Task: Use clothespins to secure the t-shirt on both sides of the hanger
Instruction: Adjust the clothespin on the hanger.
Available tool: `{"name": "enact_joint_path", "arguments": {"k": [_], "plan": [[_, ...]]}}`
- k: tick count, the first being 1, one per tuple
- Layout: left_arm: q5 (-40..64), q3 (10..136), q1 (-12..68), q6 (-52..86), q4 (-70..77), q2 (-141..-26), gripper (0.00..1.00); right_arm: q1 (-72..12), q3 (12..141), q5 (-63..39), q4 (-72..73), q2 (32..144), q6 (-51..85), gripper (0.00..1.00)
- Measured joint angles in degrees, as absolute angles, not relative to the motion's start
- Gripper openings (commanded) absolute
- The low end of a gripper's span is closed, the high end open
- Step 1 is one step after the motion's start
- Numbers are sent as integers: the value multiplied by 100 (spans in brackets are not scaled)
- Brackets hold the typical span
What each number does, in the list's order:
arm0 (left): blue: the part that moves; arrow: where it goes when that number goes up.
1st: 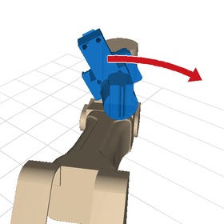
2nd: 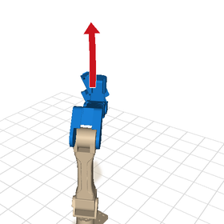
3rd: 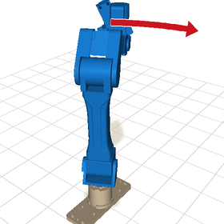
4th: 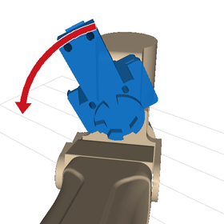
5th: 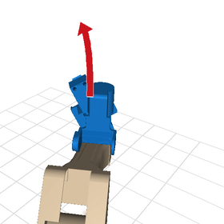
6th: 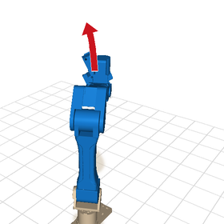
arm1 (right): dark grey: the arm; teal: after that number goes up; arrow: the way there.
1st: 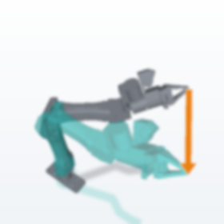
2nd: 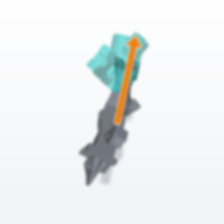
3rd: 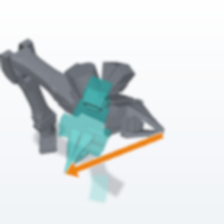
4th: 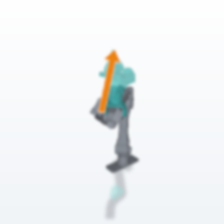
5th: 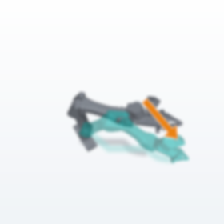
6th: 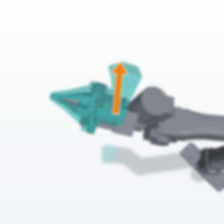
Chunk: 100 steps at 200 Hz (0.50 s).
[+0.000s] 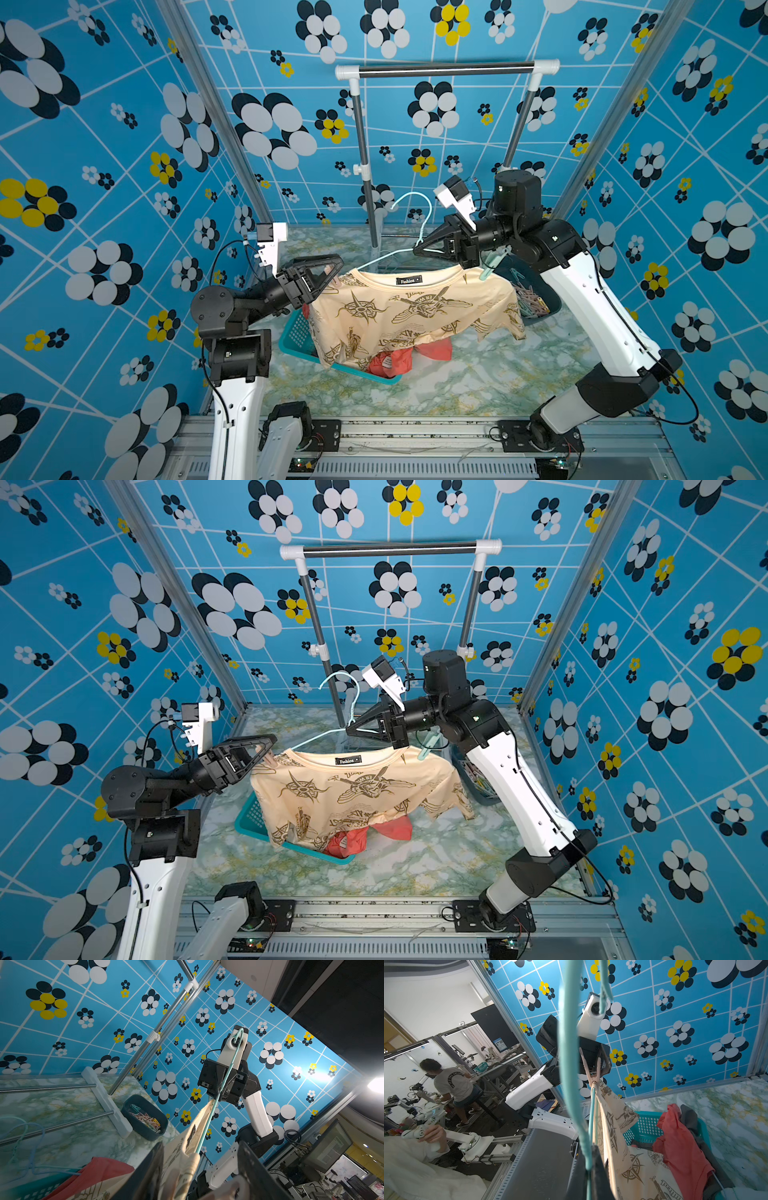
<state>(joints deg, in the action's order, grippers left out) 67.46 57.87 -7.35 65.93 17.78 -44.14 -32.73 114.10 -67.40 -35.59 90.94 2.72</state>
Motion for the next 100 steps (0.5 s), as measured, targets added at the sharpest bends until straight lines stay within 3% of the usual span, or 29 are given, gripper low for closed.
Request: {"name": "enact_joint_path", "arguments": {"k": [100], "plan": [[6455,5848,-735,6141,1339,-4407,15,-3275,11417,-6764,-3479,9129,510,0]]}}
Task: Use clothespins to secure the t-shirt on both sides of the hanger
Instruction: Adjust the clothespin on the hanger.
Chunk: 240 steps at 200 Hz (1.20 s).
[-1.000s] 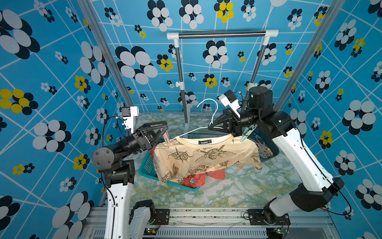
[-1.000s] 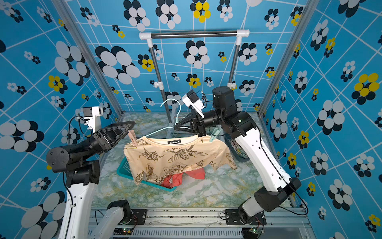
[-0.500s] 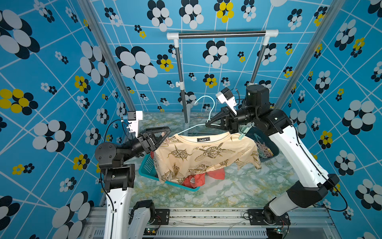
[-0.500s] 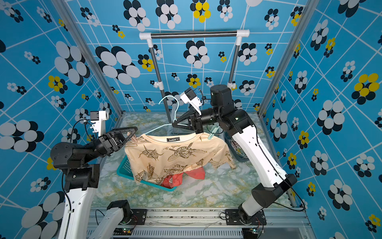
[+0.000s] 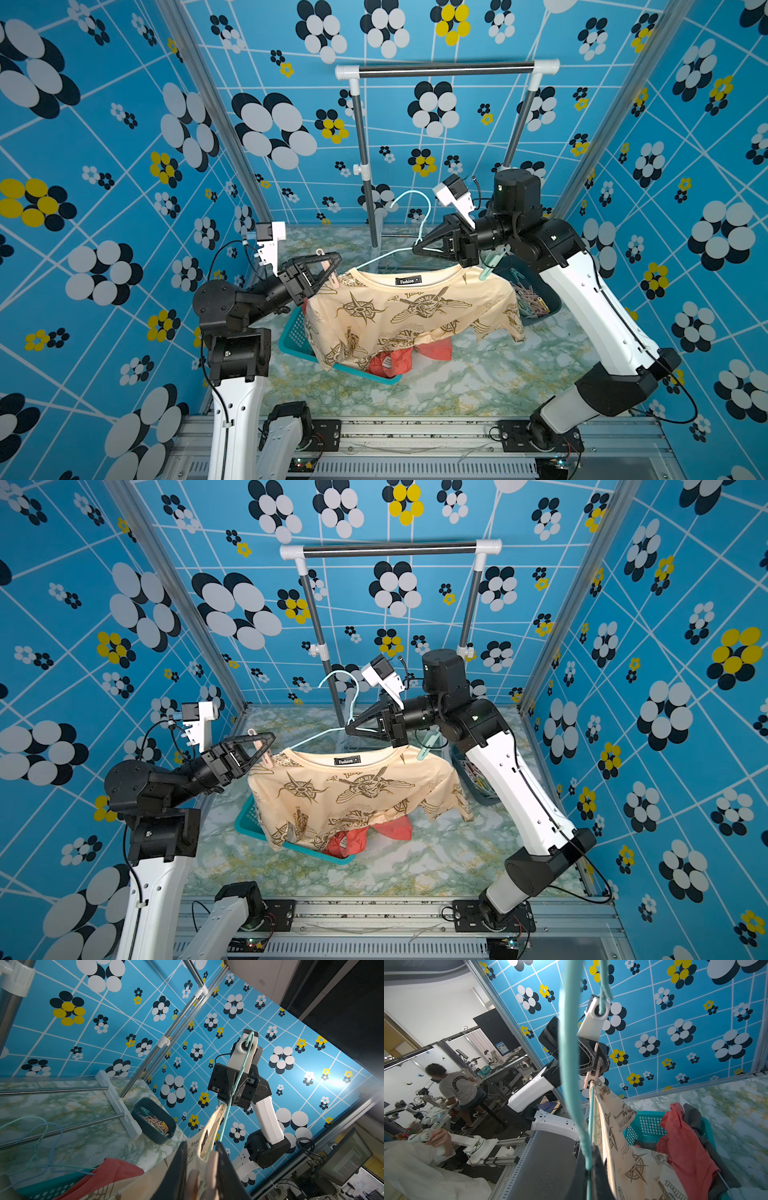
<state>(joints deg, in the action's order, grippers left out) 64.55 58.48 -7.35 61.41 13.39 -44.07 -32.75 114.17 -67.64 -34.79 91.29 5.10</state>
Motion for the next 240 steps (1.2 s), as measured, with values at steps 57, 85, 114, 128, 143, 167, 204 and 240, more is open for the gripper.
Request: {"name": "enact_joint_path", "arguments": {"k": [57,85,114,128,143,167,204,240], "plan": [[6305,5743,-729,6128,1319,-4329,9,-3275,11419,-6748,-3277,9275,832,0],[6237,5671,-692,5957,1208,-4311,7,-3275,11419,-6770,-2998,9343,1201,0],[6058,5516,-659,5789,1125,-4248,1,-3275,11421,-6783,-2766,9421,1562,0],[5942,5489,-655,5677,1022,-4211,0,-3275,11472,-6779,-2720,9498,1706,0],[5811,5478,-628,5540,858,-4169,21,-3275,11563,-6781,-2679,9616,1861,0],[5725,5478,-600,5378,742,-4136,81,-3275,11646,-6783,-2613,9747,2093,0],[5690,5487,-554,5251,705,-4064,99,-3275,11649,-6650,-2609,9795,2213,0],[5218,6069,-543,4786,-189,-4086,99,-3275,11848,-6248,-3153,9795,1747,0]]}}
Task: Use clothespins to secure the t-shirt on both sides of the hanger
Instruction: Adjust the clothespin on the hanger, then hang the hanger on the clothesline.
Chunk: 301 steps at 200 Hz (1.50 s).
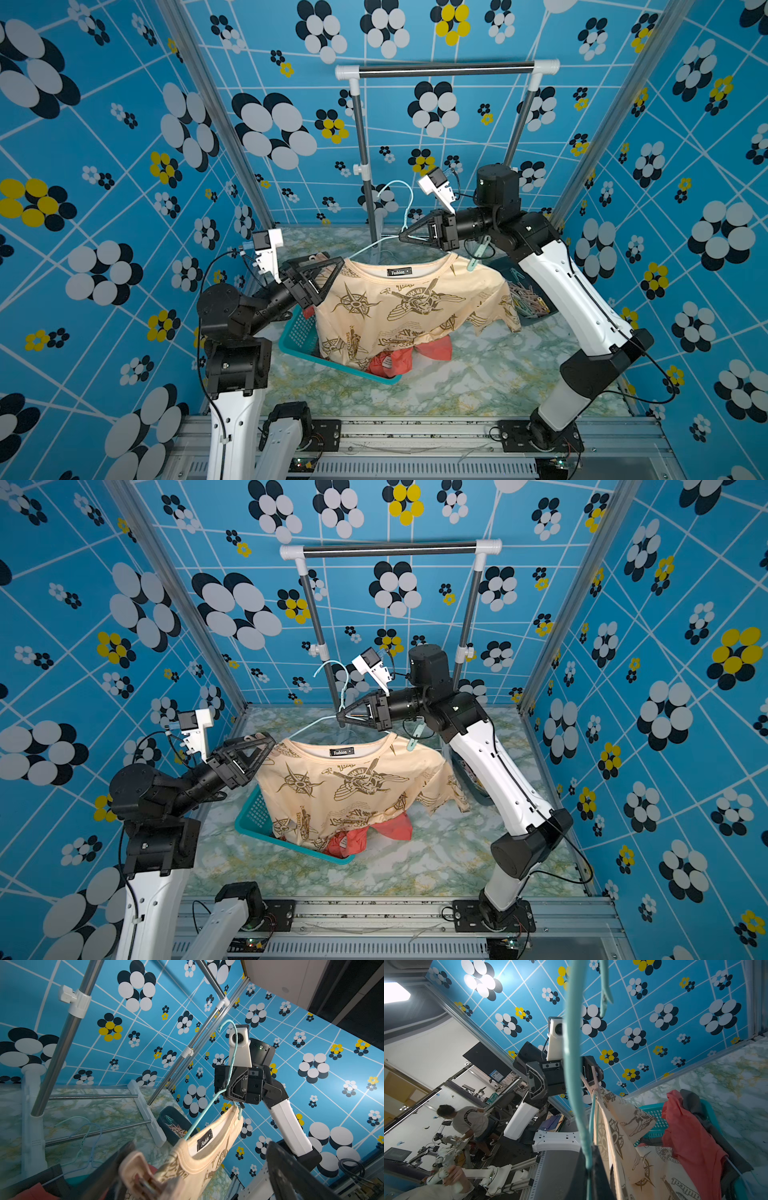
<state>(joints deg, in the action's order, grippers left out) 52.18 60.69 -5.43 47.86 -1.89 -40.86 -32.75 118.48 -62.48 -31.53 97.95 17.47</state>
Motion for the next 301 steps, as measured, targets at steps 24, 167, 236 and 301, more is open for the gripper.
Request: {"name": "enact_joint_path", "arguments": {"k": [24,167,236,301], "plan": [[4335,6746,-517,4241,-1125,-4027,99,-3275,12068,-5758,-3566,9789,1264,0],[2014,6799,1848,3516,-1387,-4661,63,-4440,12584,-2069,-4954,9797,283,0],[729,6875,3236,2231,-1135,-5413,71,-4512,12346,-1522,-5004,9795,484,0],[814,6906,3406,2003,-1020,-5791,72,-4873,12033,-1061,-5052,9736,532,0]]}}
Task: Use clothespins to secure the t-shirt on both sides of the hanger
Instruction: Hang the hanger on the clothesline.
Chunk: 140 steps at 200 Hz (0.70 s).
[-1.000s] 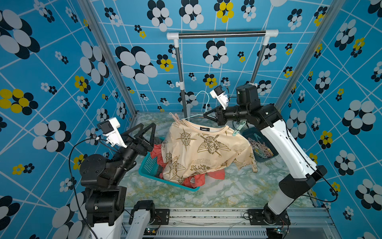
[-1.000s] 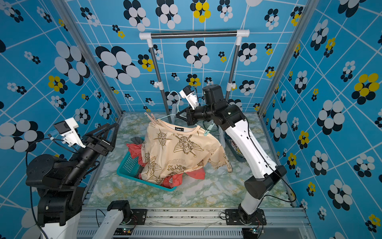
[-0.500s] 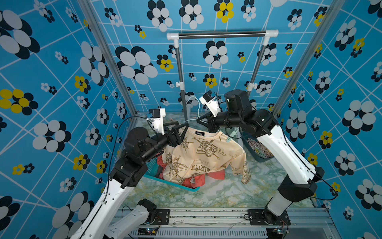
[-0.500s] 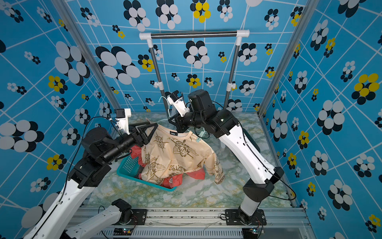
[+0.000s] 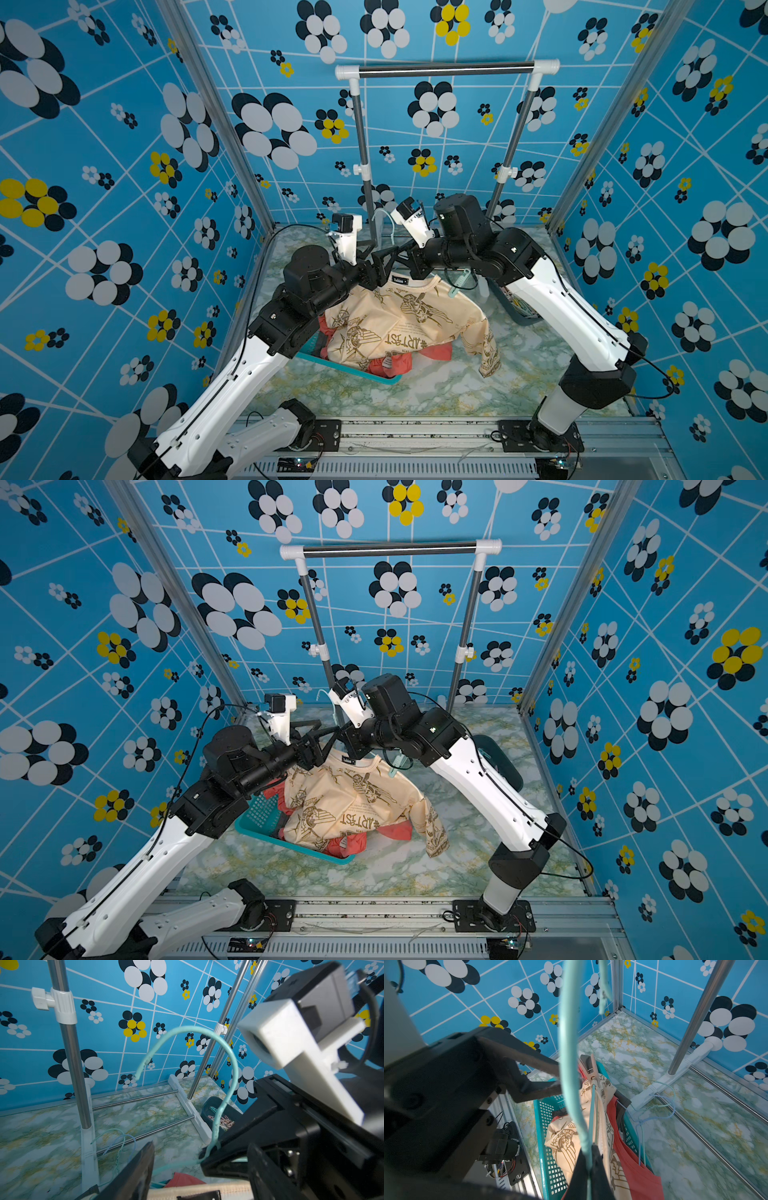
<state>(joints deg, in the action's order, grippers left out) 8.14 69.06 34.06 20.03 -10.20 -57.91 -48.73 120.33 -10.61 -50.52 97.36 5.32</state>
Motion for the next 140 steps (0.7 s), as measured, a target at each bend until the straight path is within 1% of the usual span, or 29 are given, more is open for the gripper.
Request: {"name": "enact_joint_path", "arguments": {"k": [40,86,105,129,140], "plan": [[967,6877,3406,1981,-1028,-5642,72,-4873,11583,-880,-4930,9509,602,0],[1111,6901,3422,1988,-1031,-5782,65,-4873,11177,-672,-4644,9172,692,0],[1168,7046,3465,1994,-1031,-6047,65,-4873,11135,-622,-4574,9085,690,0],[1194,7153,3597,1986,-1017,-6300,70,-4849,11080,-499,-4565,8993,685,0],[1146,7155,3688,1968,-1015,-6324,69,-4834,11059,-454,-4560,8969,683,0]]}}
